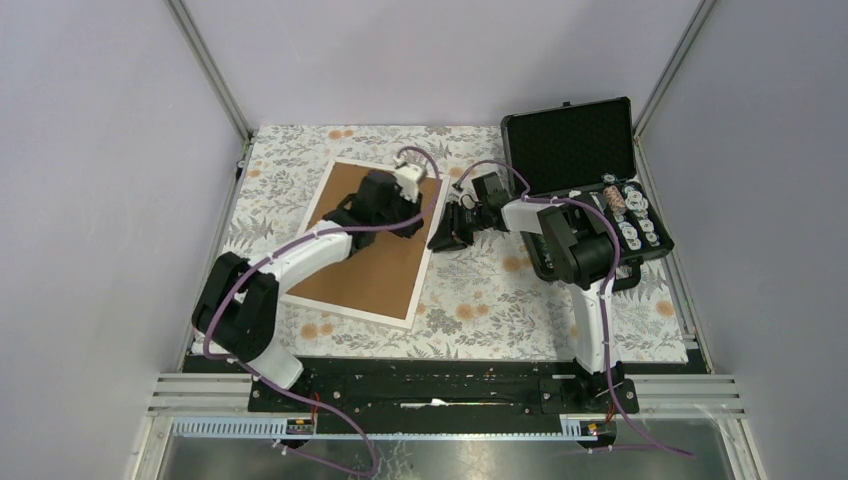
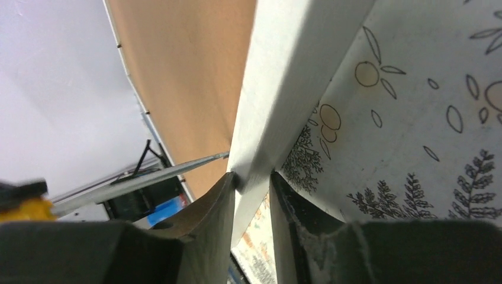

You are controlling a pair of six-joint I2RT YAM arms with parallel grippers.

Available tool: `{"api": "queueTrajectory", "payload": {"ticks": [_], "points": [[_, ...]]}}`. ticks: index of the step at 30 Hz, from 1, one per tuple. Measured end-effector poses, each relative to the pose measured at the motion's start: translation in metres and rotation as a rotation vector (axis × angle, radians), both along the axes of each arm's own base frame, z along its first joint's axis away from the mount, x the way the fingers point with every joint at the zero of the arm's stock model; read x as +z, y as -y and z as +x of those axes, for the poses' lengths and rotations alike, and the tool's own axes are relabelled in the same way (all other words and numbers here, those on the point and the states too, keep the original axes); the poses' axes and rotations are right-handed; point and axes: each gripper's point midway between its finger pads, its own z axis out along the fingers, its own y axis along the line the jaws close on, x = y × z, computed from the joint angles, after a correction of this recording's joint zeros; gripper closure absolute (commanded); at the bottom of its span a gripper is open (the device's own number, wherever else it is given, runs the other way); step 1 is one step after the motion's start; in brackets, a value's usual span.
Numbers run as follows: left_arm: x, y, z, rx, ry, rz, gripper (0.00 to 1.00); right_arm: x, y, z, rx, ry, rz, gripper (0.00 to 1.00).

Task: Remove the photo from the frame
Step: Release the photo frame item from the photo frame.

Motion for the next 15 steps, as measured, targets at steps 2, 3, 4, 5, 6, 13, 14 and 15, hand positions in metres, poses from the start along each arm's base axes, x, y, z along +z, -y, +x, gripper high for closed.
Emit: {"api": "queueTrajectory", "payload": {"ticks": [2,3,4,5,6,13,14,15], "points": [[0.000,-0.013,0.009,0.013,-0.073,-0.081,1.00,0.000,0.001,0.001,0.004,0.040,-0.011,0.56],[0.001,-0.018,0.014,0.017,-0.116,-0.132,1.00,0.000,0.001,0.004,0.003,0.062,-0.017,0.53],[0.003,-0.022,0.019,0.019,-0.151,-0.177,1.00,0.001,0.002,0.007,0.001,0.084,-0.023,0.51],[0.007,-0.025,0.027,0.018,-0.192,-0.236,1.00,0.002,0.003,0.009,0.001,0.104,-0.025,0.49],[0.010,-0.026,0.034,0.015,-0.214,-0.274,1.00,0.003,0.004,0.012,0.001,0.122,-0.029,0.47],[0.030,-0.011,0.088,-0.046,-0.294,-0.487,1.00,0.023,0.025,0.054,-0.042,0.251,-0.055,0.46],[0.029,-0.011,0.095,-0.043,-0.299,-0.505,1.00,0.028,0.029,0.063,-0.051,0.272,-0.057,0.46],[0.025,-0.011,0.101,-0.033,-0.308,-0.522,1.00,0.034,0.031,0.072,-0.059,0.301,-0.057,0.47]]}}
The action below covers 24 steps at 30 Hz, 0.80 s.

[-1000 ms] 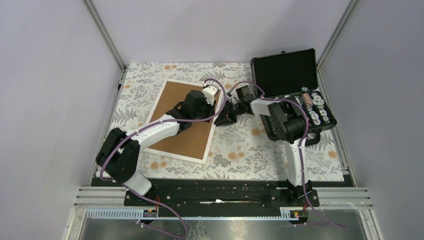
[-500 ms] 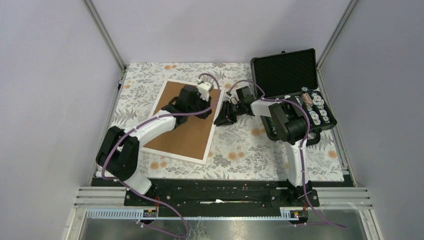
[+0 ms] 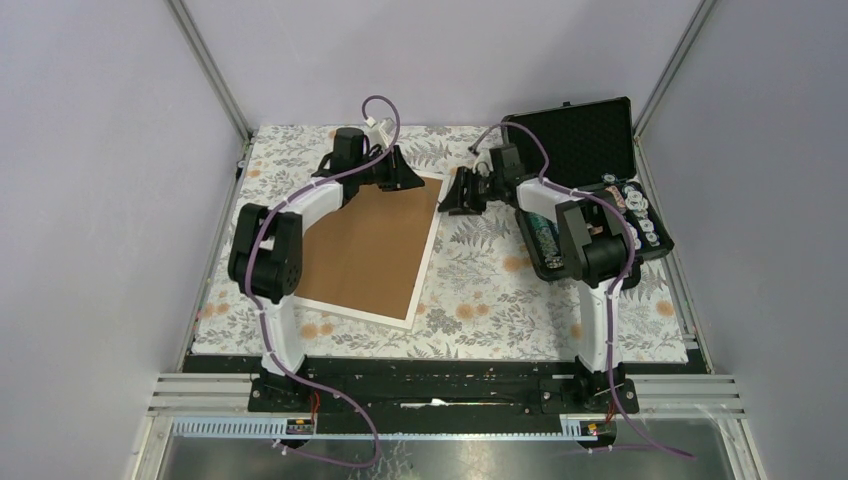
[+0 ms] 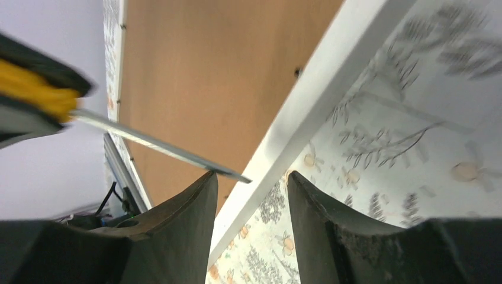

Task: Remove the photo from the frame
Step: Release the photo frame item from the photo frame.

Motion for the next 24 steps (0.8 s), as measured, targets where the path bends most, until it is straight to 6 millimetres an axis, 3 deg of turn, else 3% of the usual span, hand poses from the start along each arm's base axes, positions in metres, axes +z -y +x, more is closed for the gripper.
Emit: {"api": "queueTrajectory", "payload": {"ticks": [6,12,16,24], "points": [[-0.022,-0.024,0.033,0.101,-0.072,-0.077,1.00,0.016,0.006,0.035,-0.023,0.104,-0.008,0.50],[-0.018,-0.049,0.056,0.168,-0.041,-0.120,1.00,-0.013,0.007,0.042,-0.033,0.062,-0.041,0.53],[-0.017,-0.056,0.063,0.182,-0.016,-0.134,1.00,-0.030,0.007,0.039,-0.035,0.018,-0.053,0.53],[-0.043,-0.054,0.062,0.185,-0.095,-0.148,1.00,-0.031,0.007,0.043,-0.040,0.022,-0.053,0.56]]}}
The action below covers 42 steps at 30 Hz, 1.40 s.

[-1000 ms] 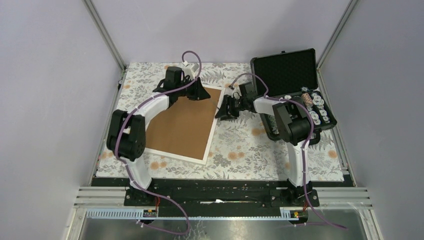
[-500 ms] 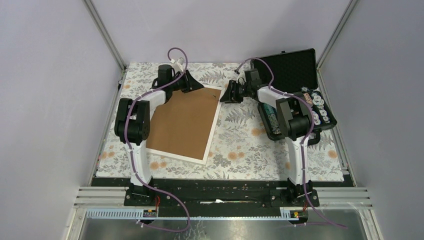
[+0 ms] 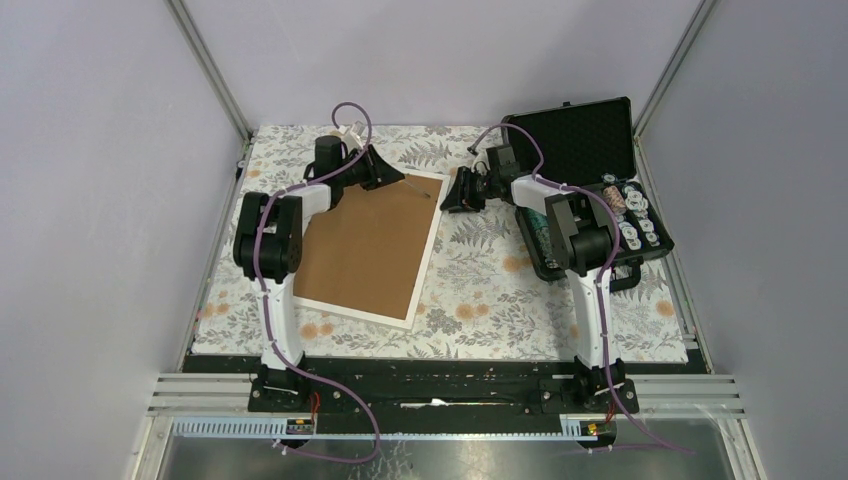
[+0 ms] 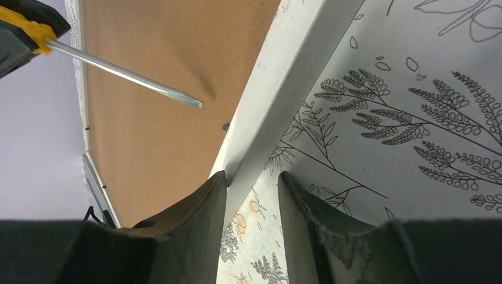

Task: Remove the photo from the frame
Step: Release the photo frame item from the photo frame.

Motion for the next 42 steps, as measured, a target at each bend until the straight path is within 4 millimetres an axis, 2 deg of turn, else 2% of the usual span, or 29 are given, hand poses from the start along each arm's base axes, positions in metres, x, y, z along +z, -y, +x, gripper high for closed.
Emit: {"api": "queueTrajectory", "payload": {"ticks": [13,30,42], "points": [[-0.018,0.001,-0.006,0.015,-0.080,-0.035,1.00,-0.001,-0.003,0.002,-0.002,-0.011,0.018,0.62],[-0.024,0.001,-0.004,0.021,-0.115,-0.085,1.00,0.000,-0.005,0.001,0.006,-0.015,0.034,0.63],[-0.030,0.011,-0.002,0.009,-0.136,-0.115,1.00,0.000,-0.009,0.002,0.012,-0.011,0.037,0.63]]}}
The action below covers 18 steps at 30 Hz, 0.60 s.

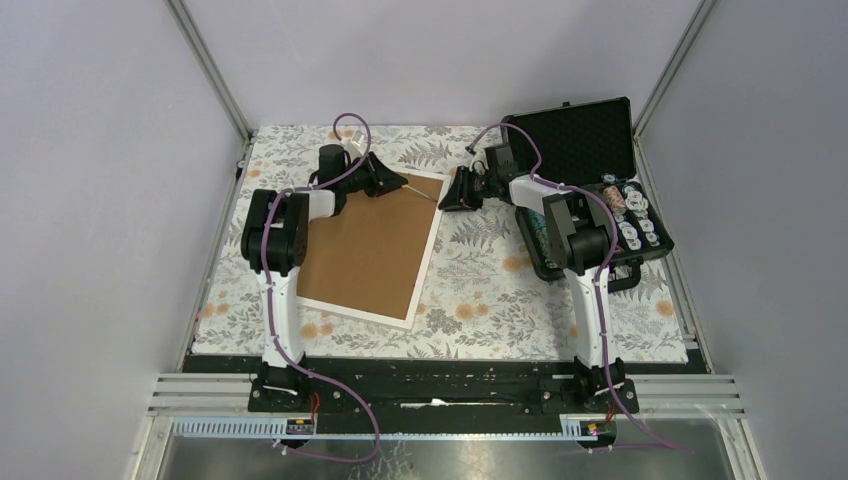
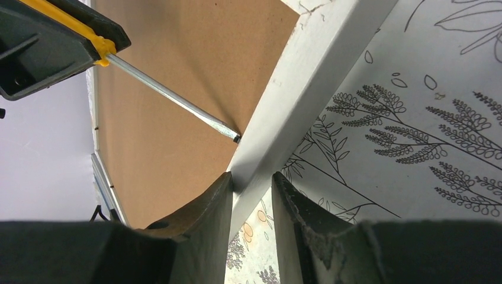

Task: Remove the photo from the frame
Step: Release the photo frame item from the photo frame.

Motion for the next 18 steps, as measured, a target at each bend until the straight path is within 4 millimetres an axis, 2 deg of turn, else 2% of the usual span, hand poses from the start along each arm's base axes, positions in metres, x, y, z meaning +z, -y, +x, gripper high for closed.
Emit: {"api": "queueTrajectory", "payload": {"ticks": [6,12,18], "points": [[0.0000,0.0029,-0.0012,-0.009,0.002,0.000,1.00,-0.0002,-0.0006,0.0003,0.001,0.000,0.000,0.65],[0.0006,0.0064,-0.0032,-0.025,0.019,0.009,1.00,0.0009,0.0001,0.0004,0.001,-0.009,-0.004,0.81],[0.0019,0.0078,-0.0032,-0.027,0.028,0.009,1.00,0.0018,0.0011,0.0006,0.003,-0.010,-0.007,0.82]]}}
